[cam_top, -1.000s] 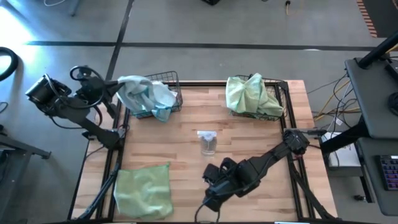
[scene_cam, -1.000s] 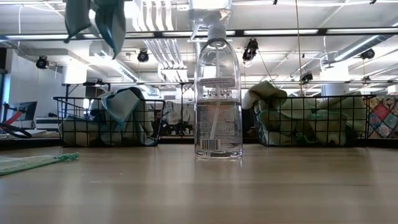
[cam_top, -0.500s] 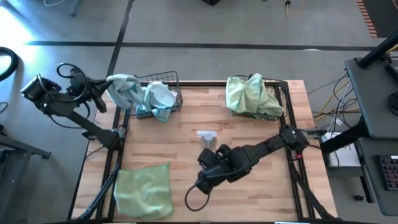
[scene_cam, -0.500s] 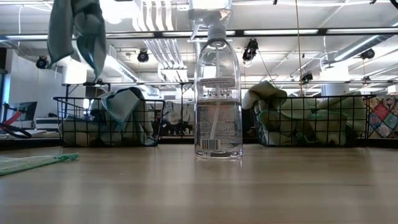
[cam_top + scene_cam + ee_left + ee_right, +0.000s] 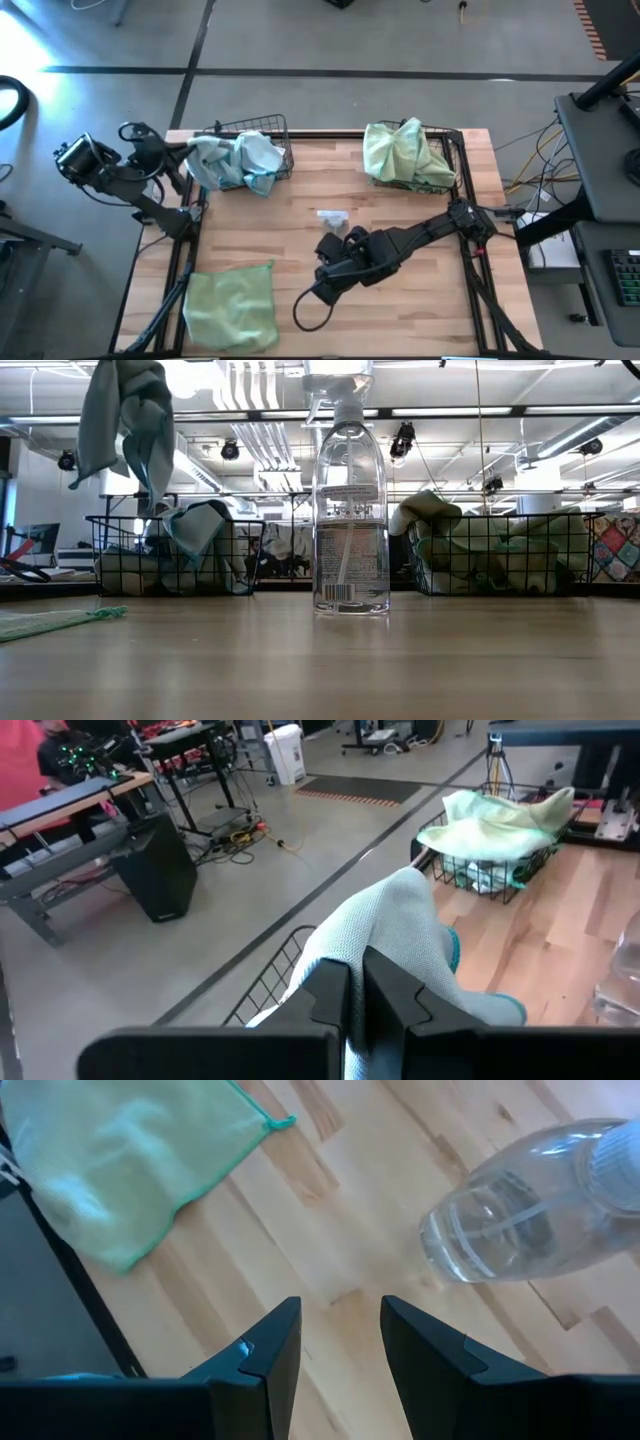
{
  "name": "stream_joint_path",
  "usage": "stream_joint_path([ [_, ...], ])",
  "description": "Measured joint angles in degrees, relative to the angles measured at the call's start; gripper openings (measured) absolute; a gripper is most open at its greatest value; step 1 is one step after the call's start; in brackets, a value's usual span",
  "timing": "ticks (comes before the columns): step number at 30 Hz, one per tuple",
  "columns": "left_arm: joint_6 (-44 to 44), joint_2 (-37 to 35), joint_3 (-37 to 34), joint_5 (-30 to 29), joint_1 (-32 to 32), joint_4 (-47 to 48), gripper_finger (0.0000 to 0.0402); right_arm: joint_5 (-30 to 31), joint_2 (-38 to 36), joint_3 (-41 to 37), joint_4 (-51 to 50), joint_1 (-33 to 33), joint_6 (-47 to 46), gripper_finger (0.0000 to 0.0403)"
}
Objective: Sort microfiber towel by color & place in baskets
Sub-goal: Put the blue towel into the left wire basket
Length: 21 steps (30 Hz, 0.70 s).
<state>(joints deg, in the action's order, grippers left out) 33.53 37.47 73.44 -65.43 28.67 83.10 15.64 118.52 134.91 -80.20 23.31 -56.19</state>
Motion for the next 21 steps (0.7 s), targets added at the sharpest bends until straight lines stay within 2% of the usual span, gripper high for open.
stream_joint_path([
  [6, 0.1, -0.1, 0.3, 0.0, 0.0, -1.1, 0.0002, 0.3, -0.7, 0.0, -2.1, -0.2, 0.7, 0.0134],
  [10, -0.3, 0.4, 2.6, 2.4, 0.0, -3.7, 0.0007, 2.0, -1.9, 0.0, -4.7, -0.7, 1.1, 0.0134],
  [13, -6.7, 1.0, 2.9, 2.7, 0.0, -8.8, 0.0009, 2.5, -2.1, 0.0, -6.4, -0.9, 1.7, 0.0134],
  [17, -16.8, 1.2, 2.6, -1.1, 0.0, -15.0, 0.001, 2.5, -2.2, 0.0, -8.1, -1.0, 2.3, 0.0134],
  [21, -17.9, 0.0, 2.6, -8.5, 0.0, -14.9, 0.001, 2.5, -2.2, 0.0, -9.7, -1.2, 2.4, 0.0134],
])
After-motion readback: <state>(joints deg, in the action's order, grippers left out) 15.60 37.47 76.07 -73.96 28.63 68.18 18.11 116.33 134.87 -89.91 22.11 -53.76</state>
